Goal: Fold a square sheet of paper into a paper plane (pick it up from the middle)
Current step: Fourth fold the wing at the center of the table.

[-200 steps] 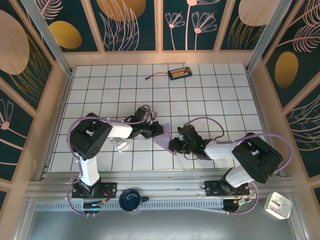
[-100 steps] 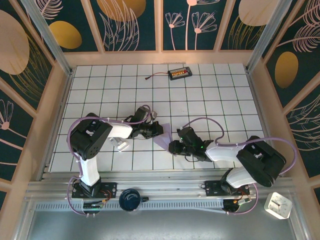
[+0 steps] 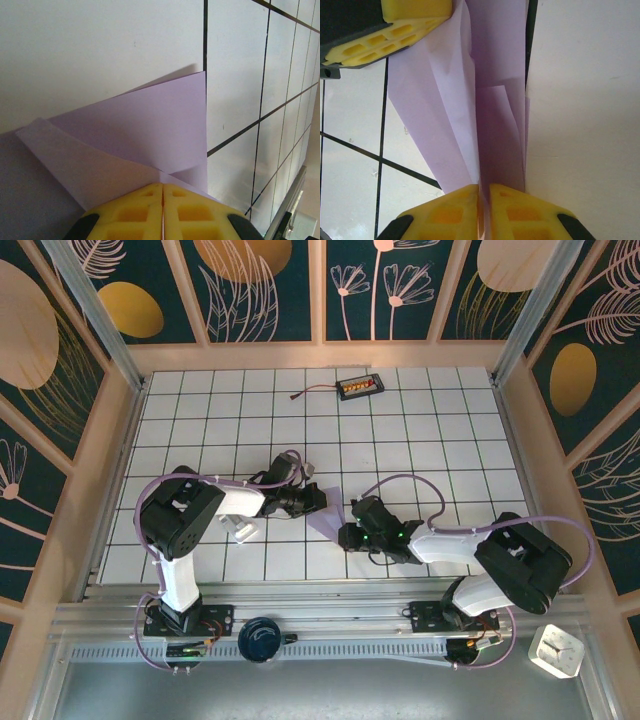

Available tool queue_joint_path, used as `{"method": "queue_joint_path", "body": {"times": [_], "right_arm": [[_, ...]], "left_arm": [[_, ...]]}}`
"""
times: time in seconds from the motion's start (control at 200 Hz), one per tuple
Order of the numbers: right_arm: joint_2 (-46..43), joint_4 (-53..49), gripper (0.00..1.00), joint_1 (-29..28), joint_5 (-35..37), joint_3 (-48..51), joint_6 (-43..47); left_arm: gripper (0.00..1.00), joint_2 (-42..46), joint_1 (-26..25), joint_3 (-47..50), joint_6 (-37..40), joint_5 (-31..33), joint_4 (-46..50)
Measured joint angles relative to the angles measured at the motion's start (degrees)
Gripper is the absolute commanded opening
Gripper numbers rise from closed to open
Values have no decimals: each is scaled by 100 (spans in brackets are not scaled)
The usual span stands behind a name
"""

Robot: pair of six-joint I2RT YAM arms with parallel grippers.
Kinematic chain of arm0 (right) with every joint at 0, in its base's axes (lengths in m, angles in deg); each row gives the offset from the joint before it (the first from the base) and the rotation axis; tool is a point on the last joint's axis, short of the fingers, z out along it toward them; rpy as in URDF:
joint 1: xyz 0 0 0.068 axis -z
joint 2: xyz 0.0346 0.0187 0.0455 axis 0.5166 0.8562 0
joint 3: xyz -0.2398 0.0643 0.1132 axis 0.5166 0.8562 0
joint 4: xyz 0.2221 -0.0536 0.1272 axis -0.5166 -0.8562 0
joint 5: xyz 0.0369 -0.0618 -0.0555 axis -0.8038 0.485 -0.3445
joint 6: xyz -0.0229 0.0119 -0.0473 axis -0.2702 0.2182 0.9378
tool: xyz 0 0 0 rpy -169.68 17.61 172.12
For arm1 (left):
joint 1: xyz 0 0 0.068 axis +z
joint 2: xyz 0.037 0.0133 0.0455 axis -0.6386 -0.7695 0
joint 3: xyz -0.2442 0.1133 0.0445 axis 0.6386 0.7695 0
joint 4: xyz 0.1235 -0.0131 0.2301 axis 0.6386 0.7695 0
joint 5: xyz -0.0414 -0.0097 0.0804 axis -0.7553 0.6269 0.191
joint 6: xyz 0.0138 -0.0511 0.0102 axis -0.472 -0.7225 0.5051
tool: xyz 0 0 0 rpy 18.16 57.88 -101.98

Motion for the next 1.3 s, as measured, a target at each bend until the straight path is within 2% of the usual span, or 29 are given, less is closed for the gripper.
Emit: {"method": "queue_joint_path", "body": {"times": [0.31, 0.49, 0.666, 0.871, 1.301], "right_arm": [[0, 533, 6, 433, -734, 273, -179], [-2, 734, 13, 568, -988, 378, -275], [-175, 372, 18, 448, -743, 330, -109], [-271, -92, 18, 179, -330, 197, 68], [-313, -258, 8, 79, -81, 157, 144]], "left_arm": [[7, 0, 0, 0, 0, -2, 0], [7, 0, 0, 0, 0, -4, 2], [7, 0, 0, 0, 2, -4, 2], [7, -4, 0, 0, 2, -9, 0], [7, -4, 0, 0, 2, -24, 2]]}}
